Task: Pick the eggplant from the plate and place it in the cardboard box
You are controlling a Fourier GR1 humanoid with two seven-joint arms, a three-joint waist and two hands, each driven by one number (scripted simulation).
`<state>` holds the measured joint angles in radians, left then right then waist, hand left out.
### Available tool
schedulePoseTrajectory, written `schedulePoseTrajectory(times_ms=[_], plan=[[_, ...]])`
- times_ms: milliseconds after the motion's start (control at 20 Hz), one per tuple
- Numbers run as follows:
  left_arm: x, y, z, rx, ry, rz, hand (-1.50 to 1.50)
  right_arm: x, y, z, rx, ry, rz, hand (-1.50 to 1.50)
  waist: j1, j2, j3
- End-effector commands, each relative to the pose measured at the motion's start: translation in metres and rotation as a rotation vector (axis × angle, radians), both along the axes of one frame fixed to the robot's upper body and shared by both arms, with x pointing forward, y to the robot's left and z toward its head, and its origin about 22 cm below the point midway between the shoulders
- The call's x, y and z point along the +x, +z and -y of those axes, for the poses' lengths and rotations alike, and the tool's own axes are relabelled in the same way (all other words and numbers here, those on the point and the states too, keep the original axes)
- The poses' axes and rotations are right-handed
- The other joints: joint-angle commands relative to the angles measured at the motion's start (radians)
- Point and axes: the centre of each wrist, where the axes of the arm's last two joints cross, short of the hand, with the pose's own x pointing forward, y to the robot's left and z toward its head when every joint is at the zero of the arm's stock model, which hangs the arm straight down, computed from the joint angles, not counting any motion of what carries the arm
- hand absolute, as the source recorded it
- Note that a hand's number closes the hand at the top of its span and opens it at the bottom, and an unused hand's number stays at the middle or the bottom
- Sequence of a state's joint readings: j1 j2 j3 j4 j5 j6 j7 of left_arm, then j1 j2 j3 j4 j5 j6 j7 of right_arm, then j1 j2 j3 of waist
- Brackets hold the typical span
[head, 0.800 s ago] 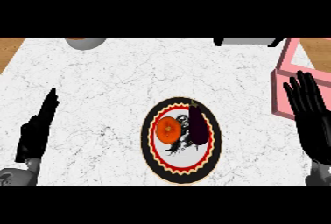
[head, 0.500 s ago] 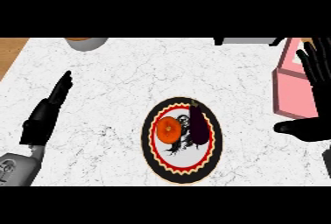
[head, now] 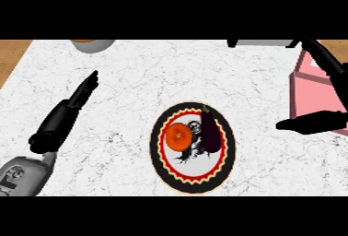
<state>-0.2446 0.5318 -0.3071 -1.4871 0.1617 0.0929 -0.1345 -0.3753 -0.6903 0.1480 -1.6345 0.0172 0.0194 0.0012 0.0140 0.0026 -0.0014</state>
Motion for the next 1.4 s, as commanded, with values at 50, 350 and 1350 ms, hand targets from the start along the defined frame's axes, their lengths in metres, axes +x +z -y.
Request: schedulePoseTrajectory(times_ms=[50, 350, 1350], plan=[[0.011, 0.003, 0.000, -0.020, -0.039, 0.000, 0.00, 0.003, -0.006, -0.012, -0.248, 0.132, 0.028, -1.50, -0.010, 0.001, 0.001], [0.006, 0.002, 0.015, -0.007, -0.028, -0.001, 0.00, 0.002, 0.024, -0.055, -0.574, 0.162, -0.130, -1.50, -0.006, -0.003, -0.002], [-0.004, 0.007, 0.008, -0.020, -0.025, 0.005, 0.00, -0.019, 0.021, -0.226, -0.957, 0.151, -0.416, -1.50, -0.009, -0.005, 0.001]])
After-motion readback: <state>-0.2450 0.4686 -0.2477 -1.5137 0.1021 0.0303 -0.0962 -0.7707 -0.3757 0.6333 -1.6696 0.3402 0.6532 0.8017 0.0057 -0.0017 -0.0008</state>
